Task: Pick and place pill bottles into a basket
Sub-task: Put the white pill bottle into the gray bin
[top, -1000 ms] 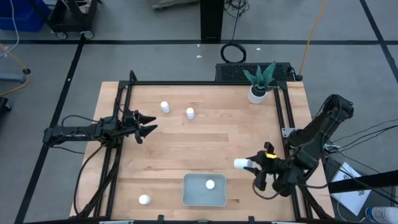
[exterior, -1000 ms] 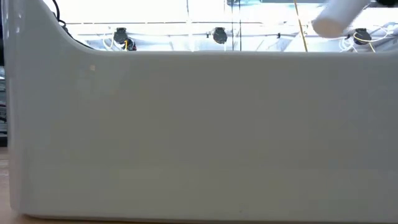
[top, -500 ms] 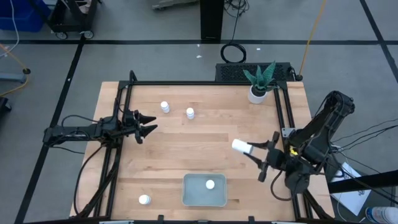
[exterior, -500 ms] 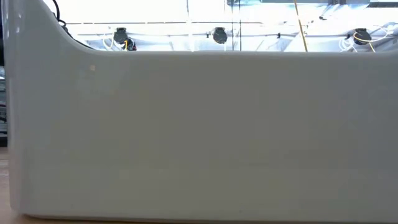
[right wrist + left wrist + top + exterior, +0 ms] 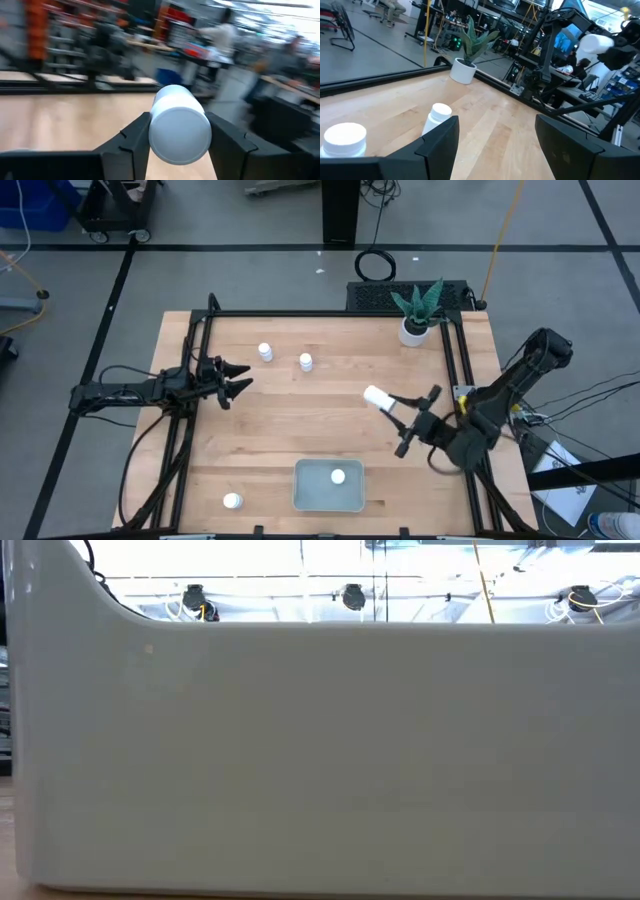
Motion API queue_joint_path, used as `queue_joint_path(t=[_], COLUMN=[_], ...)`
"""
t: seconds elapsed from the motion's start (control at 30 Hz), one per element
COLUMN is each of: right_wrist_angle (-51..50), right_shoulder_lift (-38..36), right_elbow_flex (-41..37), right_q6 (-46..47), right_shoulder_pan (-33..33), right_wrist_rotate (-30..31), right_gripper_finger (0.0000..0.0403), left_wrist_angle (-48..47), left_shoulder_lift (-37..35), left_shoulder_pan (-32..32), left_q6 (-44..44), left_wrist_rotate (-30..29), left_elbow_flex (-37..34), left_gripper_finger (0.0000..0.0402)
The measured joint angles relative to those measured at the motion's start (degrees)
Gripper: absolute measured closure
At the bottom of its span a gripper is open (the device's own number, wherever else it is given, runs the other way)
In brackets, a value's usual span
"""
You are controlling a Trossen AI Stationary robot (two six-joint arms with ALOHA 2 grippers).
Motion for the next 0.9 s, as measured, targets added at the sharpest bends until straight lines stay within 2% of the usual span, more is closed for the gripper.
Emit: queue_joint_path(t=[0.1,0.2,0.3,0.37,0.47,0.6,0.9], right_wrist_angle=[13.5,24.4,29.4,30.8,33.0,31.5,11.8], right_shoulder_lift=[0.0,0.0,0.0,0.1,1.3,3.4,9.9], right_elbow_flex=[-2.9,-6.1,-7.3,-7.4,-7.4,-7.3,2.5], right_q6=[-7.9,-11.4,-11.5,-11.5,-11.6,-8.2,1.1], right_shoulder_pan=[-2.5,-4.6,-5.9,-6.5,-7.0,-8.2,-10.9], right_wrist_rotate=[-12.6,-25.8,-35.3,-39.6,-43.1,-43.1,-43.2], right_gripper_finger=[0.0251,0.0251,0.0251,0.0251,0.0251,0.0251,0.0251], left_wrist_angle=[0.0,0.0,0.0,0.0,0.0,0.0,0.0], left_shoulder_lift=[0.0,0.0,0.0,0.0,0.0,0.0,0.0], left_shoulder_pan=[0.0,0.0,0.0,0.0,0.0,0.0,0.0], left_q6=[0.0,0.1,0.1,0.2,0.2,0.2,0.5], left_wrist_rotate=[0.0,0.0,0.0,0.0,0.0,0.0,0.0], left_elbow_flex=[0.0,0.0,0.0,0.0,0.0,0.0,0.0], left_gripper_finger=[0.0133,0.0133,0.0133,0.0133,0.0133,0.0133,0.0133])
